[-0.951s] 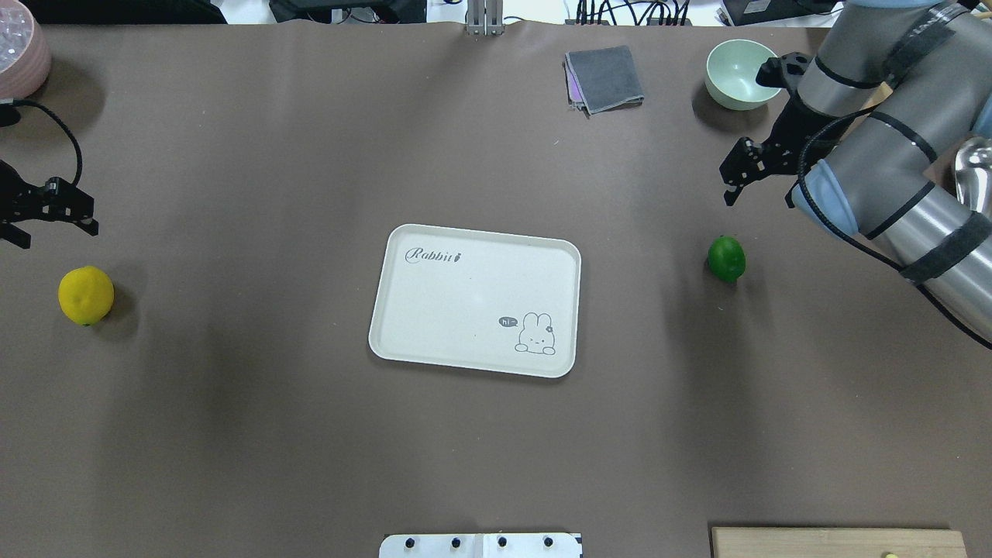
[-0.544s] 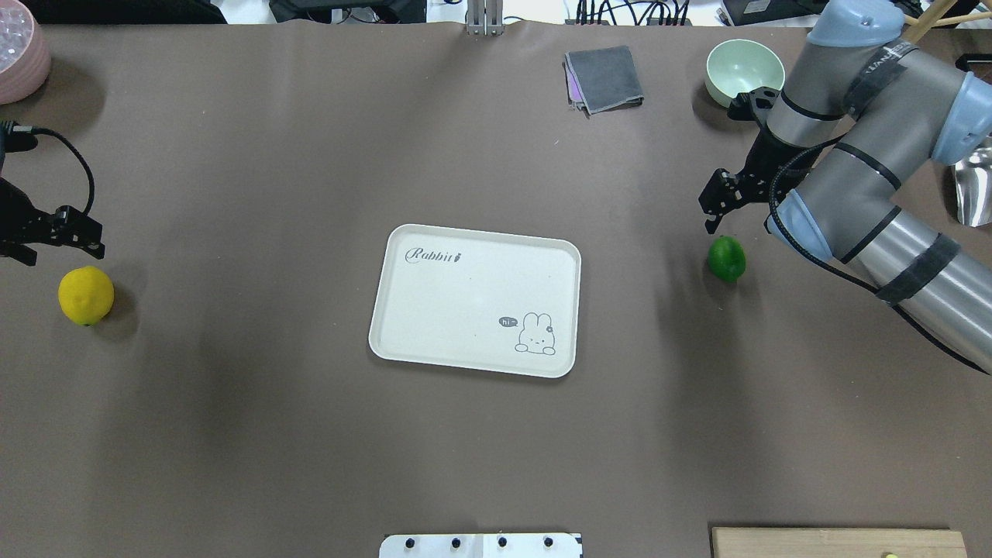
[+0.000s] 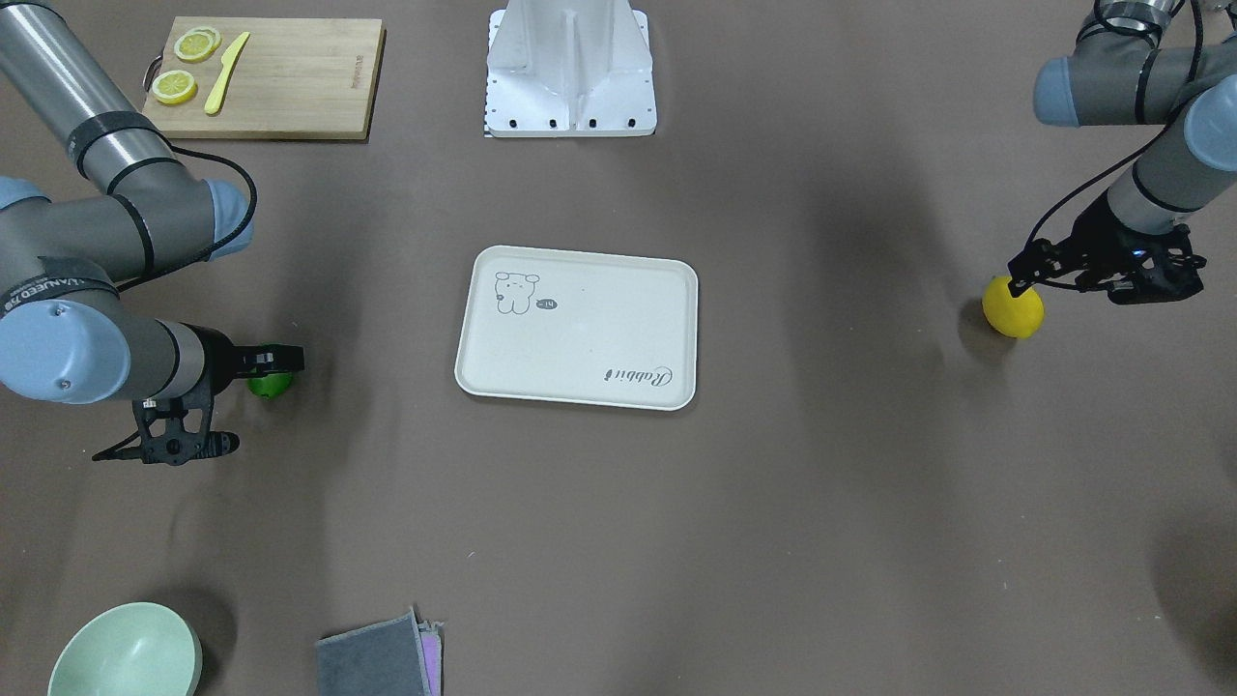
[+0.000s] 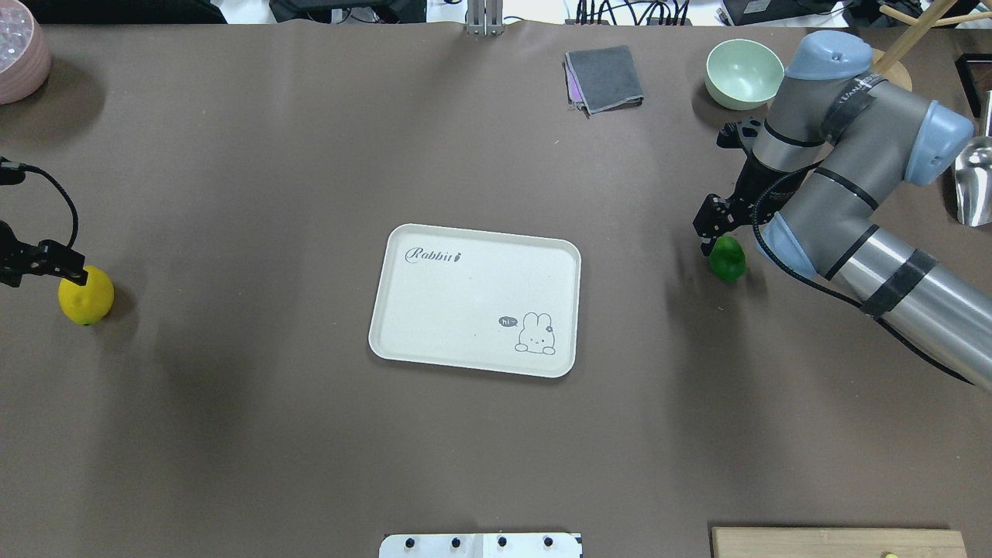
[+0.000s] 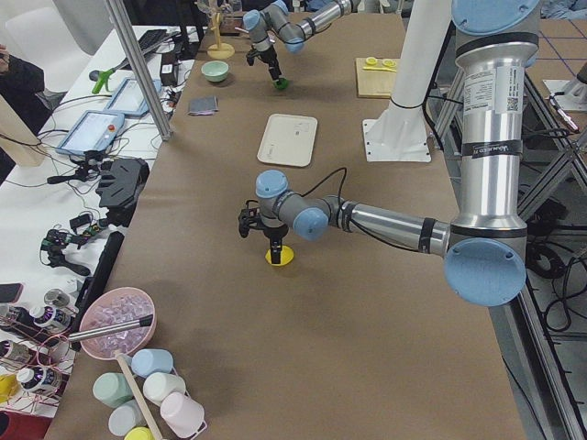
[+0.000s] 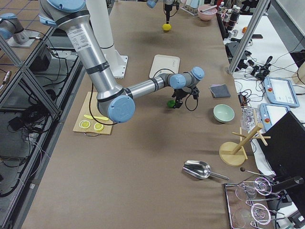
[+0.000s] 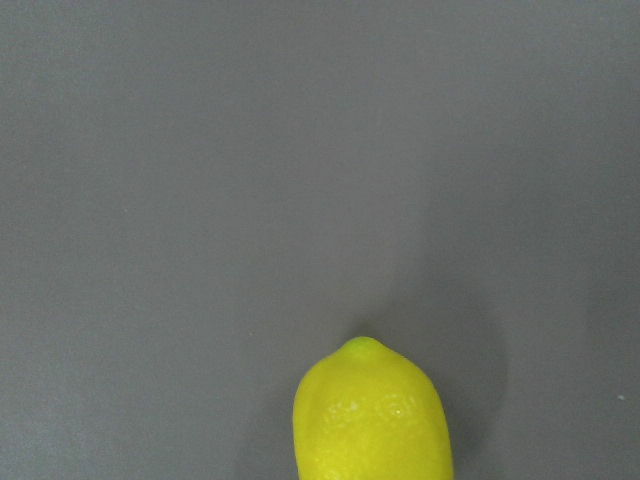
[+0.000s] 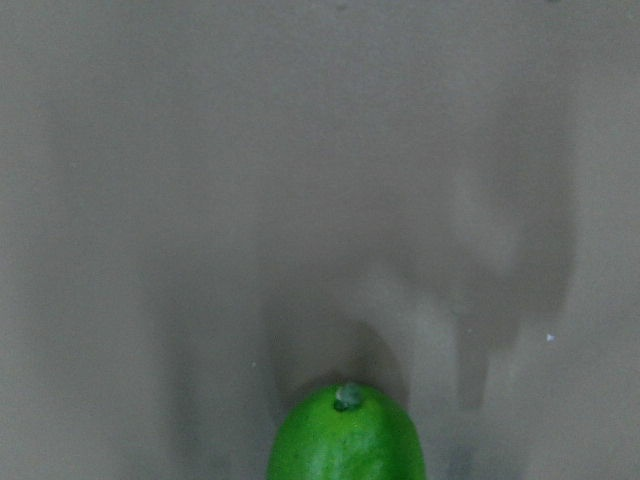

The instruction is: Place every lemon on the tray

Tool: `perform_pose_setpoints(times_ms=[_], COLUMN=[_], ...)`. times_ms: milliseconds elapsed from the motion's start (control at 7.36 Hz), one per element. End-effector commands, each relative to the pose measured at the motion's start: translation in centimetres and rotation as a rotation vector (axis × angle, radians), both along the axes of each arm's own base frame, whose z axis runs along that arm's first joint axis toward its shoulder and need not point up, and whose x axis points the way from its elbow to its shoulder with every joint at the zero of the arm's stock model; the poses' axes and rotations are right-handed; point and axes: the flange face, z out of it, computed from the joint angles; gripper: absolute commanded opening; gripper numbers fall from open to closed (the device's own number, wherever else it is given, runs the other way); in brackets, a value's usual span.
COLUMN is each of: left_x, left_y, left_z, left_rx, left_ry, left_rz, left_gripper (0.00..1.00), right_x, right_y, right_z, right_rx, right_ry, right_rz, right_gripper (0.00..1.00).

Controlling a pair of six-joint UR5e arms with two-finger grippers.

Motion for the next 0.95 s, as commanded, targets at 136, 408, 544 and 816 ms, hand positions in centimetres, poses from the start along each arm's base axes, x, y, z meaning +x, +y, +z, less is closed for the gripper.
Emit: perform_pose_setpoints(times_ms=[136, 408, 544, 816], left_x=[0.3, 1.5, 2.3, 3.5], left_y=[0.1, 0.0, 0.1, 0.5], left_z=[0.7, 1.2, 2.1, 3.6], left_rx=[-0.013, -0.033, -0.021, -0.015], left_ry=[-0.001, 0.002, 0.011, 0.035], left_rz=[-0.009, -0.017, -0.038, -0.042], left_gripper=[0.97, 0.96, 0.95, 0.89], right_x=[-0.8, -0.8, -0.8, -0.6], right_y=[-0.3, -0.5, -0.4, -0.4], right_z=[0.1, -0.4, -0.2, 0.1], right_rx=[-0.005, -0.004, -0.004, -0.003], right_ry=[-0.002, -0.005, -0.003, -0.003], right_rz=[-0.005, 0.001, -0.001, -0.004], right_gripper=[0.58, 0.24, 0.23, 0.23])
